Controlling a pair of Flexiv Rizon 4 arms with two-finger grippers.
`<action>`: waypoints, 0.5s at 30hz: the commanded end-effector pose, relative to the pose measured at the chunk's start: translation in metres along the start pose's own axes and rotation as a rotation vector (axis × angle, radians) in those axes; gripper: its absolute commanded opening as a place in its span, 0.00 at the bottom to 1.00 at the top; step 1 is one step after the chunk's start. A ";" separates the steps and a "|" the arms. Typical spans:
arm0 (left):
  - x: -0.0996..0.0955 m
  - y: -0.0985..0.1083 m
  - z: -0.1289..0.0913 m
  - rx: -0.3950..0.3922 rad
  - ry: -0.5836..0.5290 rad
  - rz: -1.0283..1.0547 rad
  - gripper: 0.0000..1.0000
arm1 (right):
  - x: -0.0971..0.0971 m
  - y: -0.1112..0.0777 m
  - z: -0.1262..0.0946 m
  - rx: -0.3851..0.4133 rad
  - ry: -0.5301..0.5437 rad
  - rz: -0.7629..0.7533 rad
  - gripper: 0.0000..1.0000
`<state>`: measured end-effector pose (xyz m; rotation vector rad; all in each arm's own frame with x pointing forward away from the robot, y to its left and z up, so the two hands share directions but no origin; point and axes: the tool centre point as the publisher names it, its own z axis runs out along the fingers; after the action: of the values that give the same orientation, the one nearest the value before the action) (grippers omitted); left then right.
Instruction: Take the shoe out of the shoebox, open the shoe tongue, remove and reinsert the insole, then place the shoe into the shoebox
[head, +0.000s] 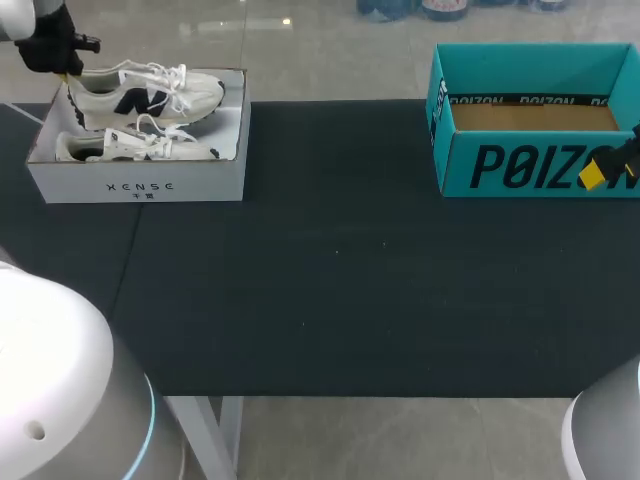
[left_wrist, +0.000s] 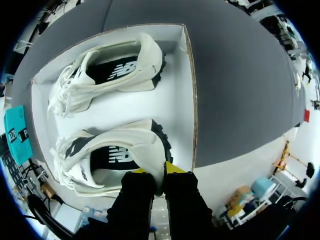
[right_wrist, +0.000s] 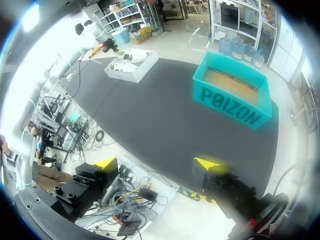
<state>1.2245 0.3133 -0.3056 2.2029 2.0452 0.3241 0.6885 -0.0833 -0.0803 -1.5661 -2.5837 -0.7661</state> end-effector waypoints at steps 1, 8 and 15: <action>0.002 0.013 0.027 0.025 -0.007 0.011 0.00 | 0.000 0.003 0.000 0.007 0.001 0.001 1.00; -0.003 0.008 0.048 0.041 0.023 0.054 0.00 | 0.000 0.003 0.000 0.007 0.001 0.001 1.00; -0.006 0.010 0.055 0.031 0.050 0.043 0.00 | 0.000 0.003 0.000 0.007 0.001 0.001 1.00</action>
<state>1.2427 0.3142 -0.3528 2.2809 2.0357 0.3512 0.6884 -0.0834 -0.0805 -1.5663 -2.5834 -0.7671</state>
